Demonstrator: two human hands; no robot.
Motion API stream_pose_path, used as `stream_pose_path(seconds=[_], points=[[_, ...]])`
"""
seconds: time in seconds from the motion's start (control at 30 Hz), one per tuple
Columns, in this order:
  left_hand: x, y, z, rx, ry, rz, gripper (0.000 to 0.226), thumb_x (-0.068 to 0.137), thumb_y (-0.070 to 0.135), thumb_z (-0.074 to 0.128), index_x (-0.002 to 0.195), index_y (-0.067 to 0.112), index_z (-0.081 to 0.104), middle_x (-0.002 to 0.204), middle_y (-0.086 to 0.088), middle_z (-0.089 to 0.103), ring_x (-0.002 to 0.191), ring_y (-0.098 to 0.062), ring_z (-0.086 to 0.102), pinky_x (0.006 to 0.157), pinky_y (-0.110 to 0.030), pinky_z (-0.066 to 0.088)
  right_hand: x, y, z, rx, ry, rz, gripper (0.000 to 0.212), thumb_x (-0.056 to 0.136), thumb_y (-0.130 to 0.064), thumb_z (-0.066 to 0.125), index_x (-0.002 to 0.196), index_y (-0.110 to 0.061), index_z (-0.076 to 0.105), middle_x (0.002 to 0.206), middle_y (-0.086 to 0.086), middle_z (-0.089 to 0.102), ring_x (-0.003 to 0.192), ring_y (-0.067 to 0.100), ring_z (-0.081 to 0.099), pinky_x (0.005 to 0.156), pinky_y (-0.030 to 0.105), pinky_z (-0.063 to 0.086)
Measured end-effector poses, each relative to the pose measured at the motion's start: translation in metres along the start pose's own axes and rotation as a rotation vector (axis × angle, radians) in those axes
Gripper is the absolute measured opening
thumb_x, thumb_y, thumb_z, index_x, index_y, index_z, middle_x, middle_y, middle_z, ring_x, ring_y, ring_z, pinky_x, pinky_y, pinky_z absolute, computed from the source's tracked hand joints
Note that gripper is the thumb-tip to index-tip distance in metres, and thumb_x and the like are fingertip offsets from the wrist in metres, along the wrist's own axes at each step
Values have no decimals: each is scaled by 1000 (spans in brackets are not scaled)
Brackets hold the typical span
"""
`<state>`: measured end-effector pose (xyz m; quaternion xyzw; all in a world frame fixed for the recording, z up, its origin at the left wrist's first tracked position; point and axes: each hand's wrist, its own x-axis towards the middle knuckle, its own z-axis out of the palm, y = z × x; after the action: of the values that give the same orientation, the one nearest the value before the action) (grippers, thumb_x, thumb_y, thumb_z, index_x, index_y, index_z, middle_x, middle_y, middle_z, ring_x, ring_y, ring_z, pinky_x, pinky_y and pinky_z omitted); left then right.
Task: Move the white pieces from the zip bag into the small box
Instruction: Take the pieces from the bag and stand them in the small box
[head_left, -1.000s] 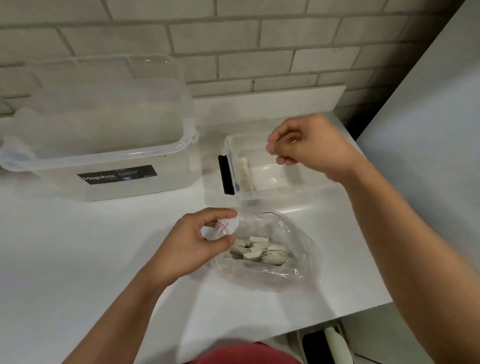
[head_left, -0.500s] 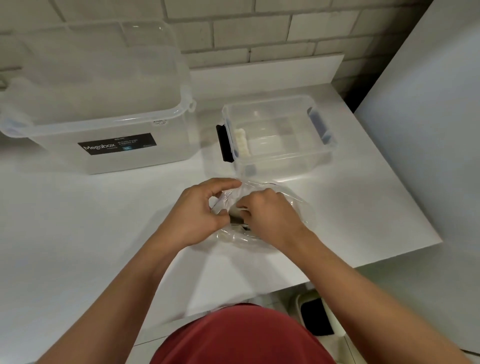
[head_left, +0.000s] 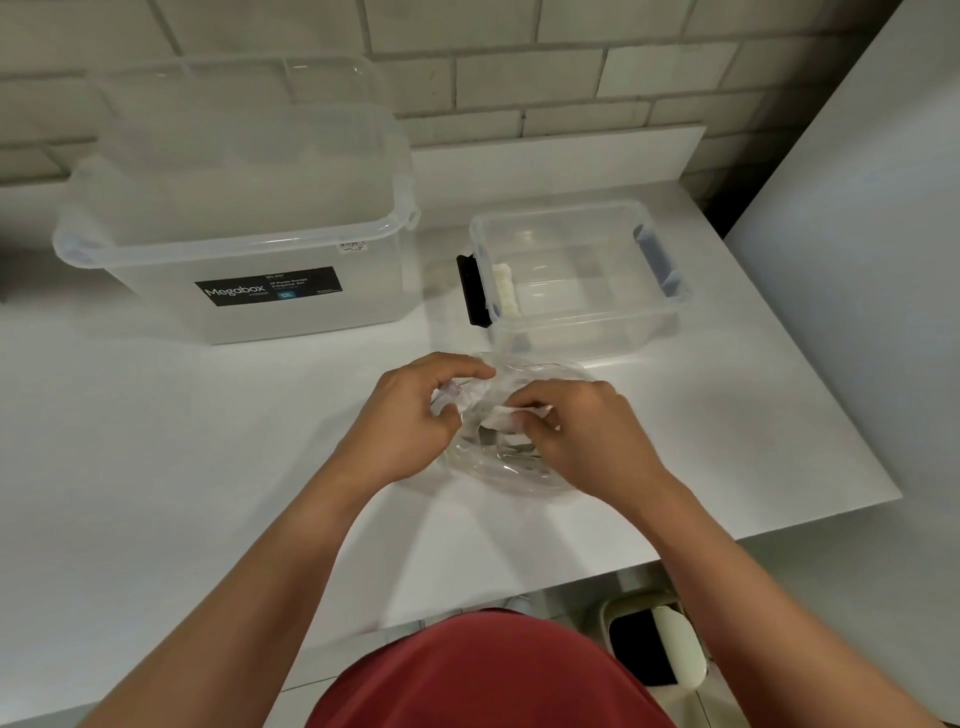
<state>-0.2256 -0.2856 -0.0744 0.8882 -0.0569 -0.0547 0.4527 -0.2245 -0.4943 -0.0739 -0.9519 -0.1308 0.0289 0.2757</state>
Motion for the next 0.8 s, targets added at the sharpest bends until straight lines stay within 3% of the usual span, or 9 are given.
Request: stream_pose_path(seconds=[0.1,0.23,0.3,0.4,0.5,0.6,0.8], points=[[2,2,-2,-19,-25,-43,50,86,-1,60,121,33,73,129,26,64,107,7,58,88,0,36,-3,4,-21,259,-14,122,16,93,-23,74,103,-34,78,92,-20,76,75,5,69,76,25,56],[5,10,-6,-218,-98,-107,24,91,25,72,114,33,77,126,27,66,111,3,61,83,-24,45,-2,4,-33,571,-59,200,16,93,-15,76,103,-28,78,86,-6,79,76,13,73,76,22,55],[5,15,-7,-214,-124,-83,23,89,37,76,112,34,78,125,27,67,113,8,60,83,-22,46,-2,1,-36,660,-80,203,15,93,-12,75,105,-22,78,84,-1,80,75,14,74,69,17,53],[6,18,-5,-188,-121,-37,16,87,33,79,103,33,81,120,28,69,113,10,60,93,-16,43,-2,-4,-35,797,-83,264,10,92,-11,76,102,-15,77,81,2,79,61,3,65,55,11,45],[7,15,-4,-182,-108,-39,6,88,29,79,93,29,82,119,27,70,111,8,63,98,-19,44,-2,-5,-27,813,-74,293,7,92,-17,77,99,-19,76,82,1,79,67,13,66,58,24,47],[8,13,-4,-166,-93,-52,6,85,32,81,89,28,81,117,27,71,110,8,63,98,-20,45,-5,-5,-26,760,-85,258,10,91,-20,78,101,-21,76,88,3,80,79,25,73,58,21,51],[5,11,-5,-267,-116,-111,6,88,33,78,89,29,83,118,26,71,105,4,66,78,-23,48,-4,-3,-25,831,59,303,2,95,-13,74,96,-11,72,81,5,78,68,11,72,59,20,56]])
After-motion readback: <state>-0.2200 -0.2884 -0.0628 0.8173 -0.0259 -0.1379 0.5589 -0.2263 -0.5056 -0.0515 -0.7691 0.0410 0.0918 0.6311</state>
